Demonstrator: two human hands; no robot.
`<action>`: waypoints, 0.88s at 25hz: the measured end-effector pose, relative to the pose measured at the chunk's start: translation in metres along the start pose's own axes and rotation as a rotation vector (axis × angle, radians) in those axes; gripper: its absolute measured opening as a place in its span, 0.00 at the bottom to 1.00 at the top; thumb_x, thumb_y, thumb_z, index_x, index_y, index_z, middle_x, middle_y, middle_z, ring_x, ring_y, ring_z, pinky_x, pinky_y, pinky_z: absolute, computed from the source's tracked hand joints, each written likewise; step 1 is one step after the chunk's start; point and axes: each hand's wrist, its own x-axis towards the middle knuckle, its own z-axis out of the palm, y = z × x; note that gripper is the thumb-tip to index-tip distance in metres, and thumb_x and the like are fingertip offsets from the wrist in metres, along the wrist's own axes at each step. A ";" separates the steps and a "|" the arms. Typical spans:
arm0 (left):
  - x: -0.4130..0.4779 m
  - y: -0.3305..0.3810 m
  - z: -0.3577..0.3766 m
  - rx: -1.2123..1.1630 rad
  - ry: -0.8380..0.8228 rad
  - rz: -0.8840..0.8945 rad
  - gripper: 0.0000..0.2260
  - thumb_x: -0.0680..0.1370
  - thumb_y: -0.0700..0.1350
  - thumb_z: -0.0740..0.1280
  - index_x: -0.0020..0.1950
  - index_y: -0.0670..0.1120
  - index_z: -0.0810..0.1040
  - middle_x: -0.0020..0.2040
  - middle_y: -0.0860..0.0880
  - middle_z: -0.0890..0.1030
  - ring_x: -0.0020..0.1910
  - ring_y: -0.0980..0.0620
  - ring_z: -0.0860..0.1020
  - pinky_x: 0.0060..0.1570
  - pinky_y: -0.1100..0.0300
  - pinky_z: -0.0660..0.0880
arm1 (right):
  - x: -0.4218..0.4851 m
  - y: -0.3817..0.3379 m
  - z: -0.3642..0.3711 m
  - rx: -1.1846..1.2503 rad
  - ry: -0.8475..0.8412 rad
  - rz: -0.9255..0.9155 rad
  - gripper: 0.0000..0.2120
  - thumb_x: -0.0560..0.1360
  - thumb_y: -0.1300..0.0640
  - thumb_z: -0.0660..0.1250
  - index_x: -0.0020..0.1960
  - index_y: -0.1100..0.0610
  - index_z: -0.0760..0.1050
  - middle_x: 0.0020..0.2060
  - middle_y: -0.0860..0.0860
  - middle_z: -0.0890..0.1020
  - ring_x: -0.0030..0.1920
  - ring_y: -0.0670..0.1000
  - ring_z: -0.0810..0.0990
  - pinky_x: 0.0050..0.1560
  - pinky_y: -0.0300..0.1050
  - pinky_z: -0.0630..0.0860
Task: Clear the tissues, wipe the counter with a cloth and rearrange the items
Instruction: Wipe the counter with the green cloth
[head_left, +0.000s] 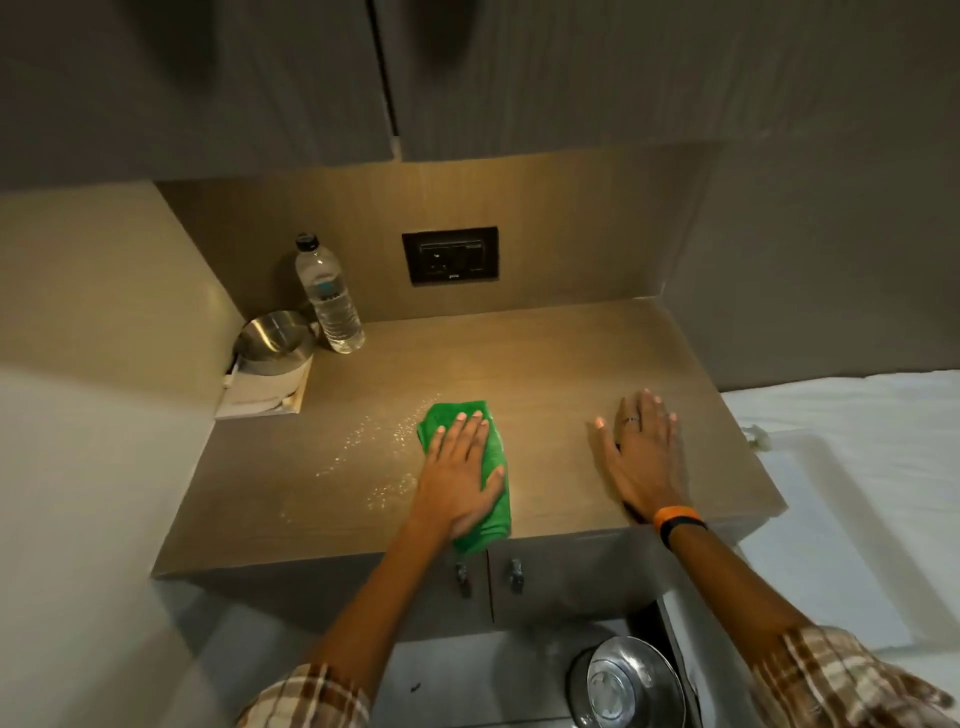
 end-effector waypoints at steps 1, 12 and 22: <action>0.003 -0.002 -0.003 -0.035 -0.020 0.022 0.32 0.84 0.61 0.48 0.82 0.47 0.44 0.83 0.49 0.45 0.81 0.51 0.41 0.78 0.51 0.35 | -0.011 -0.026 0.004 0.087 0.048 -0.047 0.29 0.84 0.42 0.50 0.79 0.58 0.62 0.81 0.58 0.59 0.82 0.57 0.54 0.82 0.58 0.49; -0.084 -0.219 -0.045 0.022 0.197 -0.305 0.29 0.83 0.56 0.47 0.82 0.46 0.50 0.82 0.45 0.54 0.81 0.46 0.52 0.80 0.45 0.52 | -0.055 -0.178 0.073 -0.105 -0.066 -0.200 0.29 0.82 0.48 0.46 0.81 0.56 0.58 0.81 0.59 0.57 0.82 0.58 0.54 0.81 0.61 0.53; -0.082 -0.295 -0.038 -0.131 0.187 -0.326 0.32 0.80 0.56 0.48 0.81 0.42 0.53 0.82 0.44 0.55 0.82 0.46 0.50 0.80 0.48 0.47 | 0.096 -0.284 0.079 -0.176 -0.258 -0.432 0.27 0.86 0.51 0.48 0.83 0.51 0.47 0.83 0.54 0.47 0.83 0.55 0.43 0.82 0.58 0.42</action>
